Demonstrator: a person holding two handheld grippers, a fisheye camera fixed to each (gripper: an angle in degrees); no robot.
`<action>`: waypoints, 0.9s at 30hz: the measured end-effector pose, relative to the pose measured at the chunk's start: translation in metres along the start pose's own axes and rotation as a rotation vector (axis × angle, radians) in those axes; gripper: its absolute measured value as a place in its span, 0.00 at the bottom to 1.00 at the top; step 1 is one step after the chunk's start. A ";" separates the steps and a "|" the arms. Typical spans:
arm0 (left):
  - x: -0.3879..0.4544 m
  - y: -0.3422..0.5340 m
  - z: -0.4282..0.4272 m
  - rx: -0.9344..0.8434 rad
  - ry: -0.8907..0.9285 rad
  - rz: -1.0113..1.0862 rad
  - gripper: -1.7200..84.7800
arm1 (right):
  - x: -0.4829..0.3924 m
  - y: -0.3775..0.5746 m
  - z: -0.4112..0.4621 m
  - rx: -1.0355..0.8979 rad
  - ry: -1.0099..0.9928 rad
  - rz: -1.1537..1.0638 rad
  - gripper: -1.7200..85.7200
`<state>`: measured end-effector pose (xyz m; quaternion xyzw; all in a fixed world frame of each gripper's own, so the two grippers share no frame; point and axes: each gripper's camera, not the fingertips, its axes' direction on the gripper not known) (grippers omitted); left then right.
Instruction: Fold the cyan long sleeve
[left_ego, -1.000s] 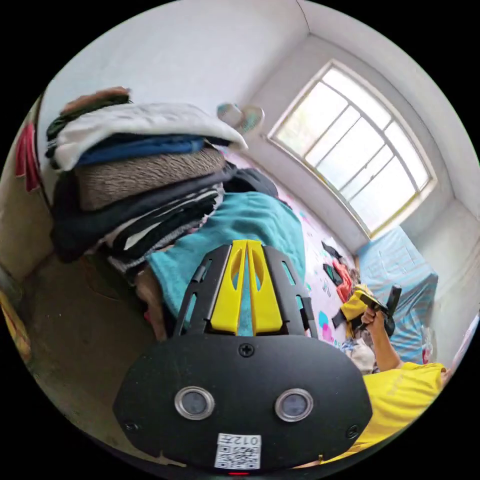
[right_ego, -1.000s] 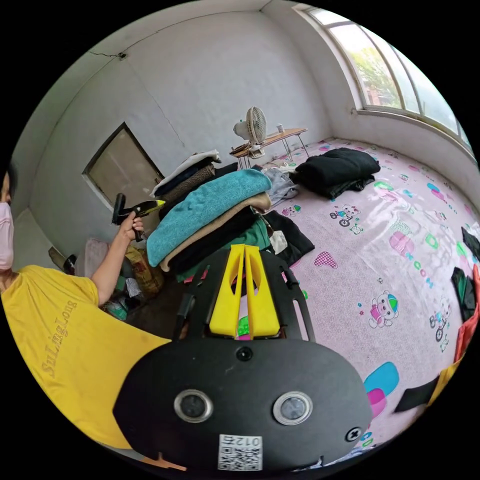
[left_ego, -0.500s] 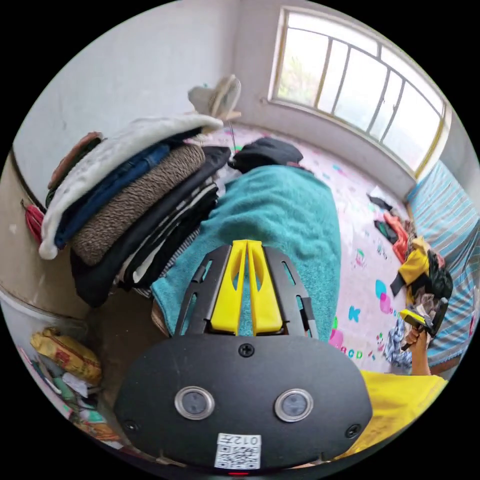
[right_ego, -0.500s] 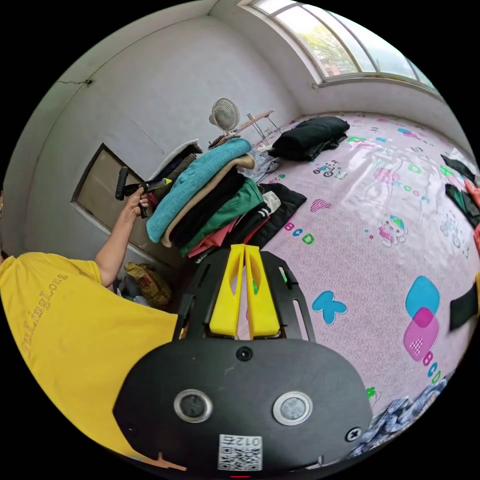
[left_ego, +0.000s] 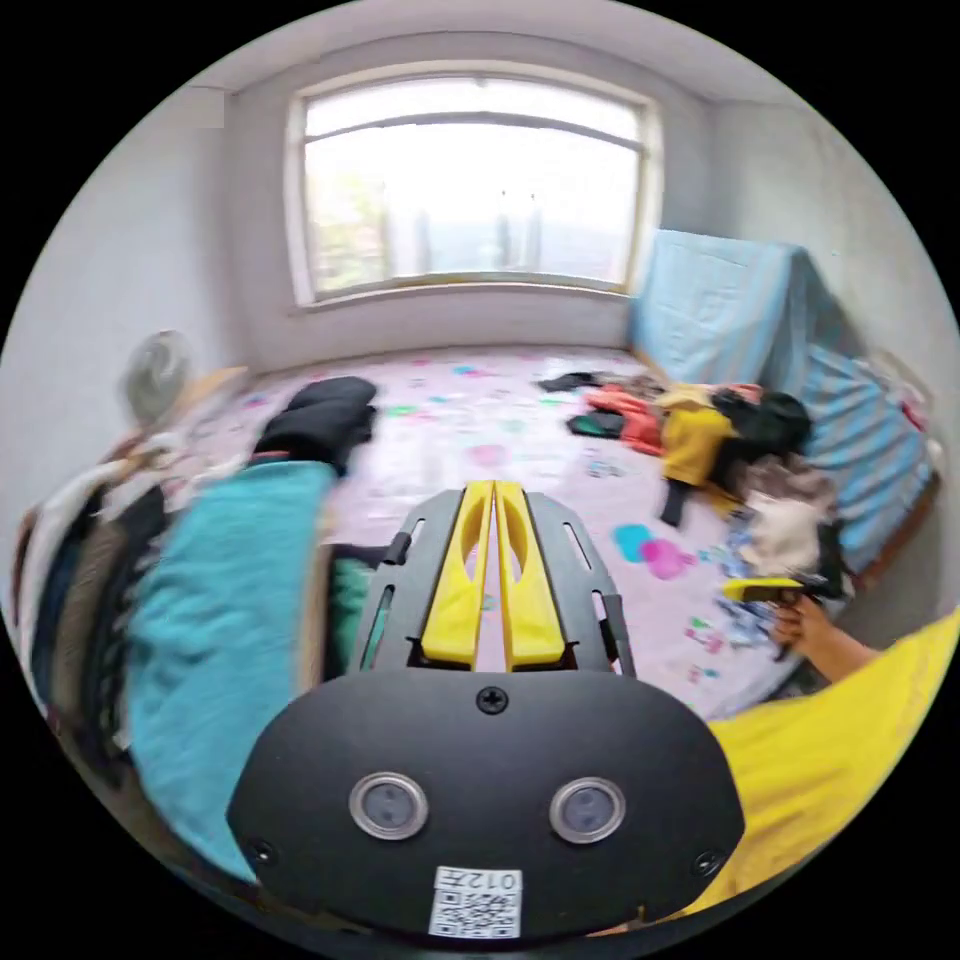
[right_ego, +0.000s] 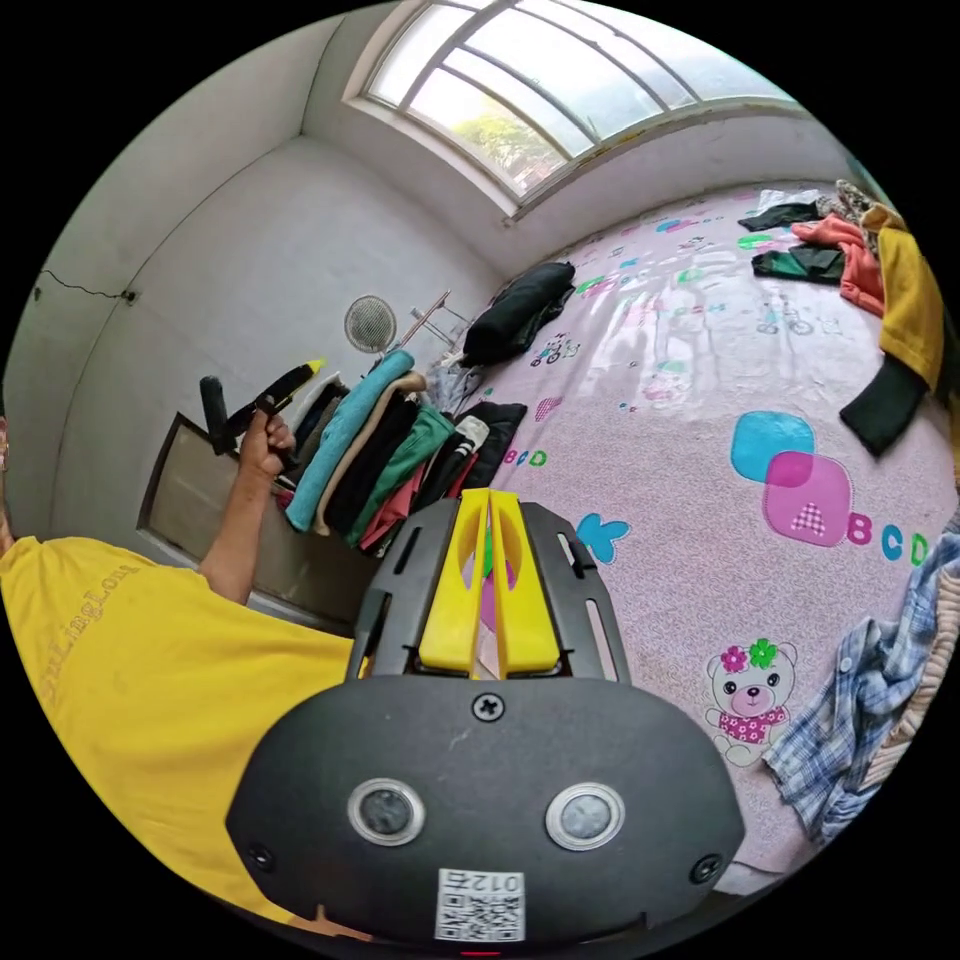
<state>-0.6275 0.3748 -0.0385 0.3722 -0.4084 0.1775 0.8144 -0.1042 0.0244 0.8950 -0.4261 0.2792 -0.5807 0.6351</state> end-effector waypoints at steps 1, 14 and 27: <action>0.035 -0.012 0.040 -0.056 0.136 0.040 0.02 | 0.000 -0.002 -0.015 0.020 0.010 0.000 0.03; 0.284 -0.102 0.280 -0.437 0.838 0.034 0.02 | 0.081 -0.020 -0.232 0.267 0.294 0.127 0.03; 0.350 -0.177 0.360 -0.591 0.770 0.024 0.03 | 0.259 -0.238 -0.328 0.341 0.594 0.182 0.07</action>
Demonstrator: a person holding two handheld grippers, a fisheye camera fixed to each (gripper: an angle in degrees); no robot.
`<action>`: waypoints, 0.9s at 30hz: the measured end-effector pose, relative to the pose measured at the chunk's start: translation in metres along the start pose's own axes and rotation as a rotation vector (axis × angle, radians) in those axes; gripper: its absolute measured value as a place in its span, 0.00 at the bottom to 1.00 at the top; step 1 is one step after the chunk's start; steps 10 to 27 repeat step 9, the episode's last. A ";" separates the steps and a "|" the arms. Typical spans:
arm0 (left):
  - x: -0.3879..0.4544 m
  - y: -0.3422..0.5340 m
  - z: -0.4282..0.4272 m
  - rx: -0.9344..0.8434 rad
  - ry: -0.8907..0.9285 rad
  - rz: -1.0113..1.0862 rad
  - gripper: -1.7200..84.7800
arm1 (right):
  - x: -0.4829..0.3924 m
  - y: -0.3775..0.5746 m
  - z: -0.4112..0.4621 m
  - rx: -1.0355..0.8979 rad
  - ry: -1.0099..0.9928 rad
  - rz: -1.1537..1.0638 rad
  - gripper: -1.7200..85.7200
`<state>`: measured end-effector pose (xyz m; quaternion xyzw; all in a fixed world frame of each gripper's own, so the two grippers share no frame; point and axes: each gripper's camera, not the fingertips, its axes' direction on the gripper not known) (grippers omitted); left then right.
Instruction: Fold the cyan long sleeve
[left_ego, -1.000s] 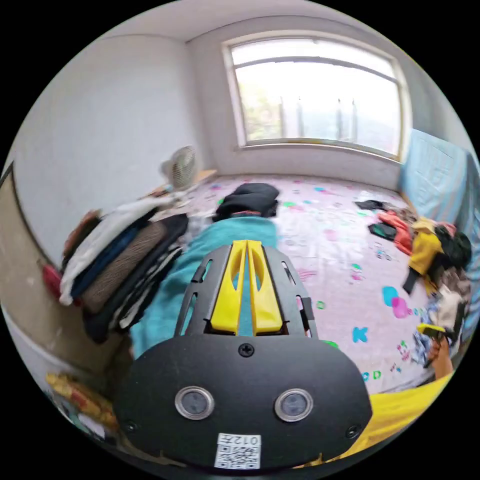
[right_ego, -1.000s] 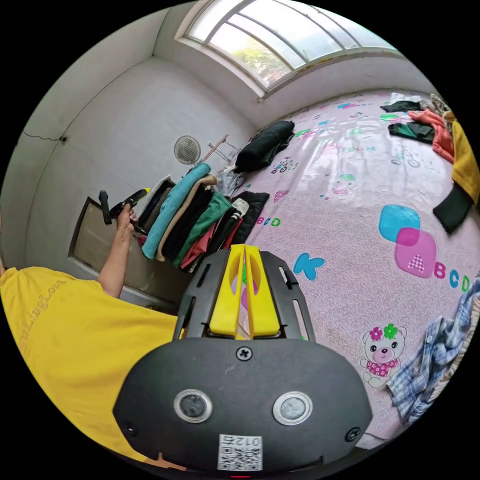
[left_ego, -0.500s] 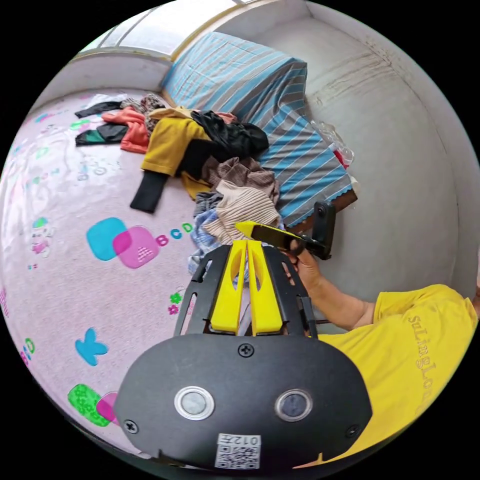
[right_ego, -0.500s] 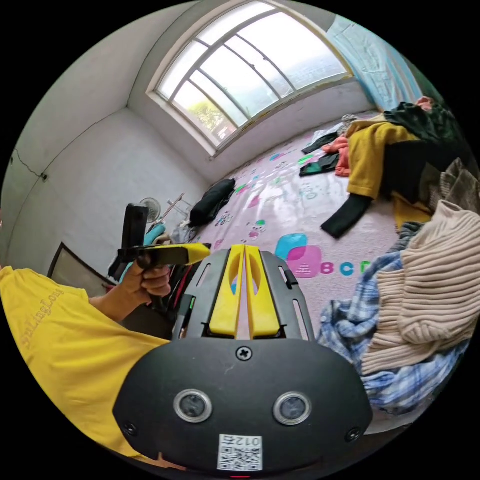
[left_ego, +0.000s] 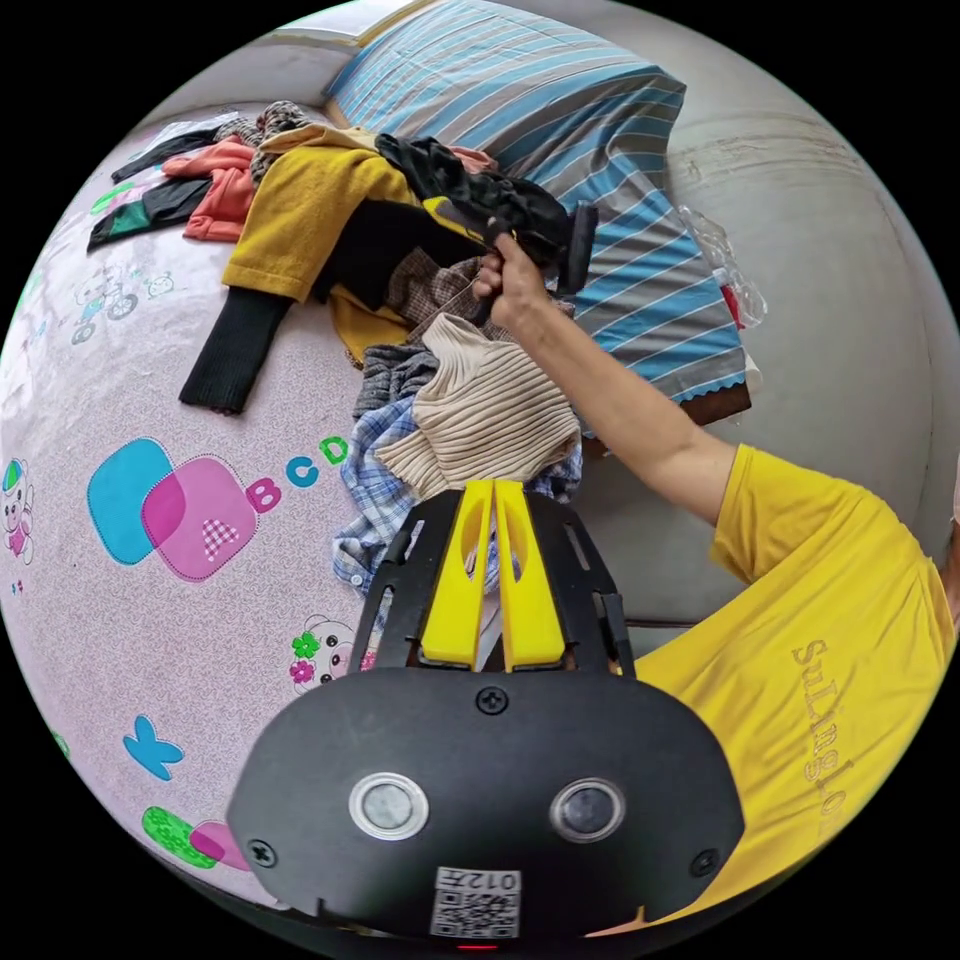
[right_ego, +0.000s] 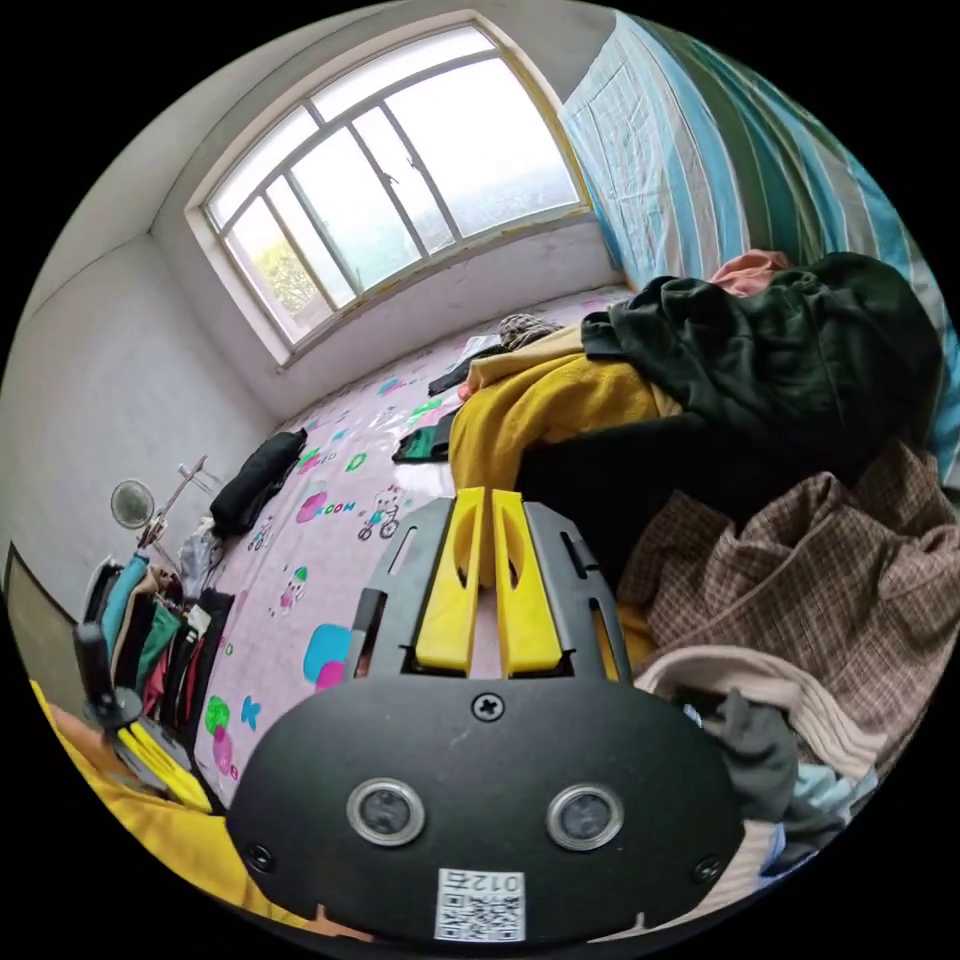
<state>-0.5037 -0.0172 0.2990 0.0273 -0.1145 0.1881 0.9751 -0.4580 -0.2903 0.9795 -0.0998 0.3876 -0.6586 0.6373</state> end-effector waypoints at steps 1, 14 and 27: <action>-0.001 -0.007 -0.001 0.000 -0.018 -0.006 0.03 | 0.005 -0.020 0.015 -0.010 -0.009 0.034 0.09; -0.012 -0.038 -0.014 0.012 -0.086 -0.059 0.02 | -0.051 -0.123 0.047 0.083 0.195 -0.171 0.15; -0.012 -0.038 -0.014 0.012 -0.086 -0.059 0.02 | -0.051 -0.123 0.047 0.083 0.195 -0.171 0.15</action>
